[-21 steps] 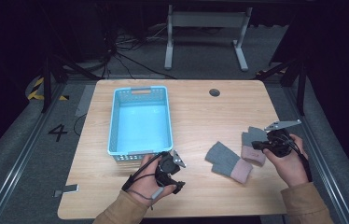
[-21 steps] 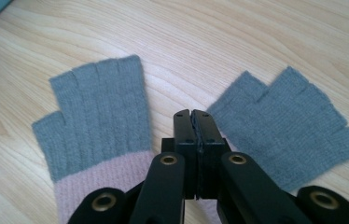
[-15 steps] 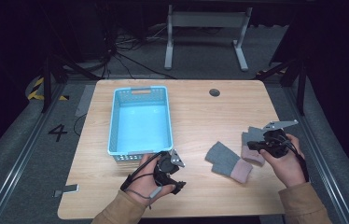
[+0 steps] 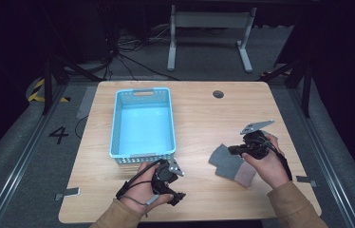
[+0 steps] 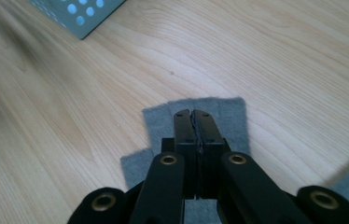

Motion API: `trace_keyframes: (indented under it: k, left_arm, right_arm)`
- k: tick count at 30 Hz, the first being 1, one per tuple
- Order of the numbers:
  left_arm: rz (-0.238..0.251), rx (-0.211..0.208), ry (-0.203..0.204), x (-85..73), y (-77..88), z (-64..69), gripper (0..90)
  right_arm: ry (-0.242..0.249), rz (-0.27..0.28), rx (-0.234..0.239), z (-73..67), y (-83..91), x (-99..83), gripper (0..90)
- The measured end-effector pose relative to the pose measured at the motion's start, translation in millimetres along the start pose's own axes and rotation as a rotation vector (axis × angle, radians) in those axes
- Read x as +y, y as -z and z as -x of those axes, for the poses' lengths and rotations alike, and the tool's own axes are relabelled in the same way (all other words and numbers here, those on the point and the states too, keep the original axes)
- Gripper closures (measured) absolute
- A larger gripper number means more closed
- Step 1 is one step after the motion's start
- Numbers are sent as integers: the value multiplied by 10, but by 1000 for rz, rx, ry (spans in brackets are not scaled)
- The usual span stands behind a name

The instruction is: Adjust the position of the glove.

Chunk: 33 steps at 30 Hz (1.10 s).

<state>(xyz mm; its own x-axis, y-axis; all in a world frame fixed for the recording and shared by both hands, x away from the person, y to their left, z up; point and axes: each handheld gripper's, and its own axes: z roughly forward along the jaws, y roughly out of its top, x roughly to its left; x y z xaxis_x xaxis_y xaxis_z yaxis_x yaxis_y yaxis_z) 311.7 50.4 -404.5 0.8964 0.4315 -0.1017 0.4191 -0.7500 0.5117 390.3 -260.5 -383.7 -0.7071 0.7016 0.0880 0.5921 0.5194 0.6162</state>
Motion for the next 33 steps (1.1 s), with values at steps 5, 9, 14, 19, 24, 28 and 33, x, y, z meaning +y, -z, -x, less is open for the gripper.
trace_keyframes:
  k: [5, 9, 14, 19, 24, 28, 33]
  left_arm:
    - [-1, 1, 2, -1, 10, -8, 279]
    - [-3, 6, 2, -7, 20, -14, 278]
    - [-10, 9, 6, -16, 6, -22, 276]
    - [-13, 10, 7, -24, 10, -36, 275]
    - [-13, 11, 5, -26, 3, -37, 274]
    - [-14, 7, -2, -25, 1, -35, 273]
    - [-14, 10, 4, -27, -1, -39, 273]
  right_arm:
    - [9, -5, 13, -85, -146, 65, 900]
    - [30, -38, 28, -161, -329, 115, 900]
    - [50, -66, 23, -233, -476, 146, 900]
    - [59, -82, 7, -246, -589, 153, 900]
    - [67, -119, -15, -244, -712, 133, 900]
    - [67, -127, -24, -242, -737, 117, 900]
    - [72, -141, -28, -249, -779, 103, 900]
